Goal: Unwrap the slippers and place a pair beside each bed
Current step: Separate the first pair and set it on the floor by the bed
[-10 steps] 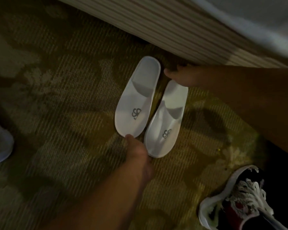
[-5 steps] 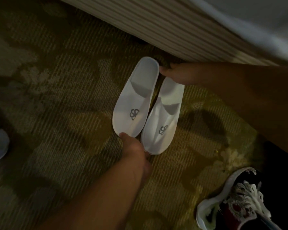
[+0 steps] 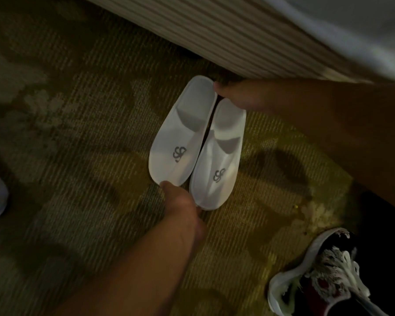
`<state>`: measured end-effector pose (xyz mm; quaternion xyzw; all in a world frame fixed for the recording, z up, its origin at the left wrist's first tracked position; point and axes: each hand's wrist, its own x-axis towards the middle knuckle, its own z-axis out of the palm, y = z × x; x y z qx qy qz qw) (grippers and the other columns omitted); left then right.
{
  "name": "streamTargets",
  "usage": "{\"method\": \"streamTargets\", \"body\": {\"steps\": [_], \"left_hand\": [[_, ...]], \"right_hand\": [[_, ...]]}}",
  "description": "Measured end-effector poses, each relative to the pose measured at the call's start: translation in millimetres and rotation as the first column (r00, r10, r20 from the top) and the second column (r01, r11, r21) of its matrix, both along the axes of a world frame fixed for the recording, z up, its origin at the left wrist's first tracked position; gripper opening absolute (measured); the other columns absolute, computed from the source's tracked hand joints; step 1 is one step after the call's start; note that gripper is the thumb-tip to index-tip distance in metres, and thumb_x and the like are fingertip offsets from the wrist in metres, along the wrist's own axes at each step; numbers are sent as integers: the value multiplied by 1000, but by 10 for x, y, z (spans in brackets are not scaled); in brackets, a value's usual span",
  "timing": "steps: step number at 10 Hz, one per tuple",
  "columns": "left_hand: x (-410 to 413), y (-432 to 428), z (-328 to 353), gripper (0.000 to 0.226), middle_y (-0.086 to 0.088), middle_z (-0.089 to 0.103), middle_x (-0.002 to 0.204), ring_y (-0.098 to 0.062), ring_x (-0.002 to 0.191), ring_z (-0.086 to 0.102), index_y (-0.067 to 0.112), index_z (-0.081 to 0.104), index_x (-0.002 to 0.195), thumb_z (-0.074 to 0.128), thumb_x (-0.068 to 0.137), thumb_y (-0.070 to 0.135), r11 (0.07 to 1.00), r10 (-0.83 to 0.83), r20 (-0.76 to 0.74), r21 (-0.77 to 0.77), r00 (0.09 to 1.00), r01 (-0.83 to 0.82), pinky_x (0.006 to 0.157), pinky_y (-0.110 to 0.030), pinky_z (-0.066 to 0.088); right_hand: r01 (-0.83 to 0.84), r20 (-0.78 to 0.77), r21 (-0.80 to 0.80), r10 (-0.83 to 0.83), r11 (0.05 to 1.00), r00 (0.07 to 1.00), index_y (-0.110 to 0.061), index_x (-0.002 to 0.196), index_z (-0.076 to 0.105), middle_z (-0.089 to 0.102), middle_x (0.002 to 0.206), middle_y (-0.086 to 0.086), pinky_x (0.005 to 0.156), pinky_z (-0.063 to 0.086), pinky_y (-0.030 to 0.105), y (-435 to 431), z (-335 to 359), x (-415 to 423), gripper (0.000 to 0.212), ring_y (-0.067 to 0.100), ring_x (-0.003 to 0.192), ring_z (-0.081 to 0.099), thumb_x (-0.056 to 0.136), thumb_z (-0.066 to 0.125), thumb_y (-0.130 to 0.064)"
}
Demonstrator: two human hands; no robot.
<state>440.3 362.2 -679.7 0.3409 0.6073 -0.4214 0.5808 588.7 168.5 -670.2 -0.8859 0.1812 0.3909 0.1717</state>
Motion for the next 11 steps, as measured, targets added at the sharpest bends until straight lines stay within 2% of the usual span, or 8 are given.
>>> {"method": "streamTargets", "body": {"steps": [2,3,4,5,7,8,10,11], "left_hand": [[-20,-23,-10,89,-18,42,155,-40,141,40,23,32,156,23,89,80,1000,10,13,6,1000,-10,117,-62,25],[-33,-19,3,94,-18,40,156,-41,142,38,22,33,156,24,86,83,1000,21,-4,-15,1000,-21,117,-63,25],[-64,-17,-8,98,-18,37,158,-41,144,36,19,34,156,24,84,86,998,48,-18,-40,999,-49,118,-62,25],[-75,-20,-5,103,-19,35,160,-40,146,33,17,34,156,24,82,88,995,78,-34,-55,996,-79,119,-61,22],[-19,-22,-26,104,-20,41,156,-40,143,38,17,37,154,27,80,89,995,83,-31,-49,996,-85,119,-60,24],[-2,-18,-5,103,-21,42,155,-43,141,40,17,38,154,28,80,88,992,107,-27,-61,994,-108,117,-62,26],[8,-5,-4,102,-20,39,157,-42,144,36,17,38,154,24,82,87,995,78,-32,-55,996,-79,118,-63,22],[15,-2,-6,101,-19,35,159,-42,145,33,18,33,156,25,82,87,997,74,-28,-29,997,-74,119,-62,22]], "right_hand": [[17,24,-16,-17,1000,1000,-13,152,27,22,160,12,115,16,36,19,47,-13,73,29,145,23,98,33,-61],[-85,-7,6,85,996,996,-10,145,38,40,149,17,108,28,44,-18,114,-21,60,36,135,36,103,26,-50],[-85,2,5,85,996,996,-8,146,36,38,151,17,110,26,44,-35,108,-25,60,35,138,34,104,23,-49],[-84,79,0,84,996,993,-13,153,25,15,162,9,119,5,35,15,29,-42,62,23,148,13,103,27,-50],[-112,-7,16,112,994,994,-11,141,42,46,144,18,106,32,49,-75,35,-20,60,39,130,42,102,19,-51],[-98,-7,27,98,995,995,-12,140,42,47,142,19,105,34,50,-84,14,-34,59,39,128,44,102,18,-50],[-65,85,-20,67,998,994,-15,154,20,10,164,5,114,1,26,-39,-86,-26,61,19,149,8,103,29,-49],[-114,34,8,114,993,993,-8,151,27,26,158,16,116,15,43,-63,-46,-11,61,32,144,24,104,24,-48]]}}
